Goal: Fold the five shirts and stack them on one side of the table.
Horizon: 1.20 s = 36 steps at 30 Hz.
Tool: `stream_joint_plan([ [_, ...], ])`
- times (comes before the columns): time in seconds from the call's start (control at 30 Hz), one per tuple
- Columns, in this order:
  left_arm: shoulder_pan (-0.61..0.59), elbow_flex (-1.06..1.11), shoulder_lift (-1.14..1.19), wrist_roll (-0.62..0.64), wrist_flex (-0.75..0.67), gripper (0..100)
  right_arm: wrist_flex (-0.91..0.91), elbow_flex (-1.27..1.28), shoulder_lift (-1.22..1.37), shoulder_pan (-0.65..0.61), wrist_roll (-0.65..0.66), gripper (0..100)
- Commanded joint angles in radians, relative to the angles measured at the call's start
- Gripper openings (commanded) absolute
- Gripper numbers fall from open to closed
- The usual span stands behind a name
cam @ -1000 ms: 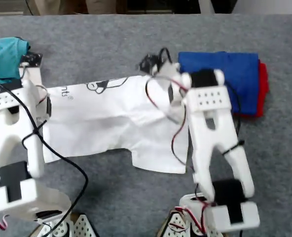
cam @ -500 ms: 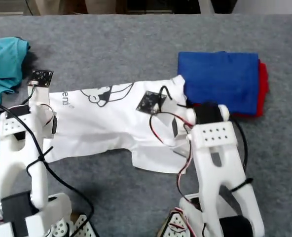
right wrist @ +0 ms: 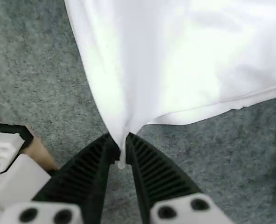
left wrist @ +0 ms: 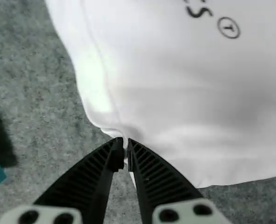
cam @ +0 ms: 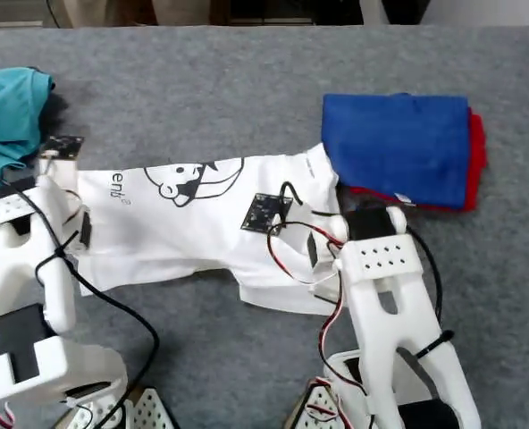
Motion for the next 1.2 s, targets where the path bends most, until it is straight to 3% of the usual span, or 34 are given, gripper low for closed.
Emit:
stream_joint_plan([
  [0.0,0.052,-0.046,-0.002,-0.012,0.032,2,-0.043,0.018,-0.018,-0.004,0.006,0.1],
  [0.2,0.058,-0.057,-0.002,-0.020,0.077,2,-0.043,0.025,-0.019,-0.004,0.008,0.1],
  [0.53,0.018,-0.048,-0.002,-0.140,0.135,2,-0.041,0.027,-0.024,0.042,0.060,0.1],
  [1.17,0.021,-0.055,-0.002,-0.187,0.196,2,-0.020,0.059,-0.025,0.053,0.110,0.2],
])
